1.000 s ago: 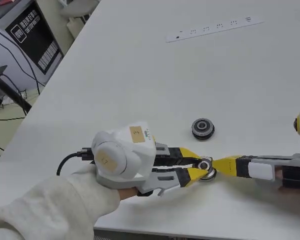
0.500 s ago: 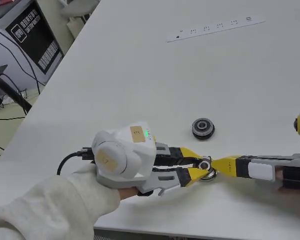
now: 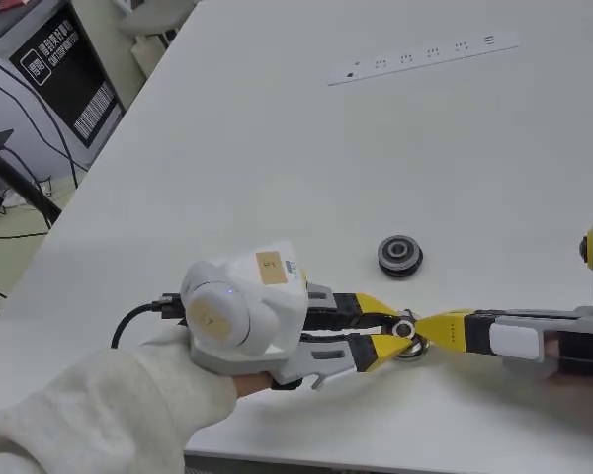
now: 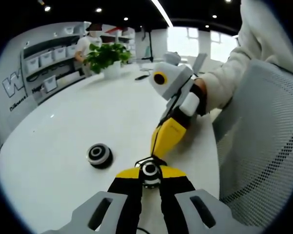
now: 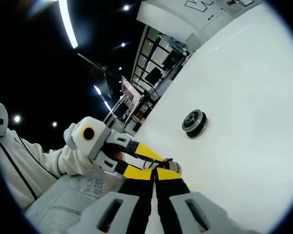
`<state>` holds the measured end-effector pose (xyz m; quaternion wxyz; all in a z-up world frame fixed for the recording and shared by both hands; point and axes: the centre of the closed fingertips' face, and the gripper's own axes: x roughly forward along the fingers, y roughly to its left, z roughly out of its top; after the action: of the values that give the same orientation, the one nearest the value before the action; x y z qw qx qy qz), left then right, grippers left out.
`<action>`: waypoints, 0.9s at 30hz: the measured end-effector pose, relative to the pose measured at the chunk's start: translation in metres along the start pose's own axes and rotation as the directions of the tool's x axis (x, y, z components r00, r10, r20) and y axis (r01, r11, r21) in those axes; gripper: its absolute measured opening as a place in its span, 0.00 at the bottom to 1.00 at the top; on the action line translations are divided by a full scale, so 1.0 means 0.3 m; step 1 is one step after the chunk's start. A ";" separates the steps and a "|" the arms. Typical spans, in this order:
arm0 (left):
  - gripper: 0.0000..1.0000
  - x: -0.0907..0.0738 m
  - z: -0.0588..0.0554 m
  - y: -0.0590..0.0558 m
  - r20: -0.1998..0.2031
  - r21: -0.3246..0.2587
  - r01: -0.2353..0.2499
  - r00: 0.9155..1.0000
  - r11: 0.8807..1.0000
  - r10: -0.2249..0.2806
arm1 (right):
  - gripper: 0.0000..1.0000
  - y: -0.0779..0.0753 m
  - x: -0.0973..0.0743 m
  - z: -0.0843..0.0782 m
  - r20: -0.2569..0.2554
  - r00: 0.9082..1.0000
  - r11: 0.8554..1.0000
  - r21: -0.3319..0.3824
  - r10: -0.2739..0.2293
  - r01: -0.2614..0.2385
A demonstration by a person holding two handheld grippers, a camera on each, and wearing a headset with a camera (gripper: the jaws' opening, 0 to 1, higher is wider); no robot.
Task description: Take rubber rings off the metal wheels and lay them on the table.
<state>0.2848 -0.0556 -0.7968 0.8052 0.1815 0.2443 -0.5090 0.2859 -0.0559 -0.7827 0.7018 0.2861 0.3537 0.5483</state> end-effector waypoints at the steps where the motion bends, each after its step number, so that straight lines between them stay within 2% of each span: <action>1: 0.14 0.000 0.000 0.000 0.000 0.000 0.000 1.000 1.000 0.000 | 0.00 0.001 0.000 0.000 0.001 1.000 1.000 -0.001 0.001 -0.001; 10: 0.14 0.002 0.002 -0.002 0.000 0.005 0.000 1.000 1.000 0.000 | 0.00 0.019 -0.003 0.005 0.014 0.999 1.000 -0.001 0.029 -0.029; 12: 0.14 0.002 0.002 -0.002 -0.002 0.005 0.000 1.000 1.000 0.000 | 0.00 0.032 -0.006 0.008 0.019 0.998 0.999 0.008 0.052 -0.052; 17: 0.14 0.004 0.004 -0.004 -0.026 0.022 -0.004 1.000 1.000 0.004 | 0.00 0.009 -0.002 0.006 0.018 1.000 1.000 -0.003 0.009 -0.009; 27: 0.16 -0.001 0.001 0.000 -0.071 0.022 -0.003 0.997 1.000 0.004 | 0.00 -0.009 -0.013 0.004 0.021 1.000 1.000 0.020 -0.020 0.019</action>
<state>0.2847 -0.0555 -0.7963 0.7947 0.2088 0.2670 -0.5035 0.2877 -0.0604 -0.7834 0.7080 0.2954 0.3542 0.5348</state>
